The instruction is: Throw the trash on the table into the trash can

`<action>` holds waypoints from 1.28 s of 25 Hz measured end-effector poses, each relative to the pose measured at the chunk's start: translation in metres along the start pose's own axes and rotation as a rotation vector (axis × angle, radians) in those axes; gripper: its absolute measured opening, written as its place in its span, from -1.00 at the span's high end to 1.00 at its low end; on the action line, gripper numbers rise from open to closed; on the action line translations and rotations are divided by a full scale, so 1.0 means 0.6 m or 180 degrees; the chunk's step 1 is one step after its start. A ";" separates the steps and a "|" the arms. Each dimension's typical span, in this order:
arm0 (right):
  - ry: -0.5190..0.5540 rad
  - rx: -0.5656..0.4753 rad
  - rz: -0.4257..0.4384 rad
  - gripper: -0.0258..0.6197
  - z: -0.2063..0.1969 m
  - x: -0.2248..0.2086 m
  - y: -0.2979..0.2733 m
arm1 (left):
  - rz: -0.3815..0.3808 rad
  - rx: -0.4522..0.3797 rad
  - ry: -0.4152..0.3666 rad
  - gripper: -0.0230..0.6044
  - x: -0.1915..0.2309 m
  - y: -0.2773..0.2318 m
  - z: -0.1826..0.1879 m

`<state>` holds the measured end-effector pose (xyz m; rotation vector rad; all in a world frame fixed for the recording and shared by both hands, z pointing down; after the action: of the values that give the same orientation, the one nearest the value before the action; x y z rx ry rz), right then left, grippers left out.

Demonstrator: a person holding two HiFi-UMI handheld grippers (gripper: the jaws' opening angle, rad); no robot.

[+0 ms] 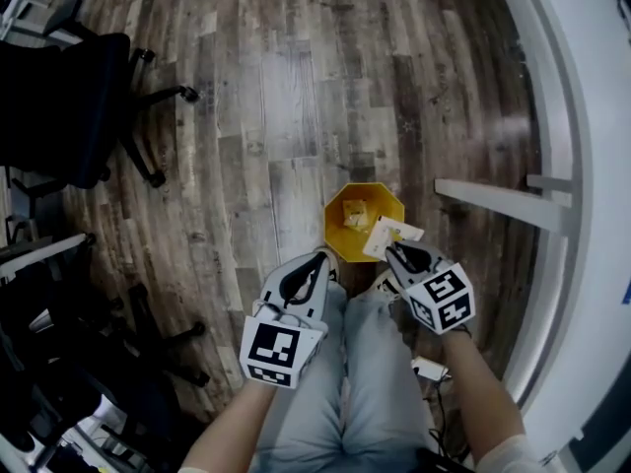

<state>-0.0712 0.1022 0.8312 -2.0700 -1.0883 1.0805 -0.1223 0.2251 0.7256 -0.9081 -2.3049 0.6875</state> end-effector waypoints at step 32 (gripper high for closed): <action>-0.0260 0.0515 -0.0239 0.20 -0.174 -0.126 -0.229 | -0.0032 0.0113 0.0250 0.92 0.038 -0.119 -0.115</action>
<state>-0.0640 0.0978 1.0193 -1.8589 -1.0720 1.1842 -0.1223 0.2132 0.8267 -0.8909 -2.2200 0.6743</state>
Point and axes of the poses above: the fingertips, and each gripper's own axes: y backward along the fingers, x to its left, z out of its top, the point moved 1 cm from there along y, backward along the fingers, and after that the axes turned 2 degrees about z, right-handed, at the moved point
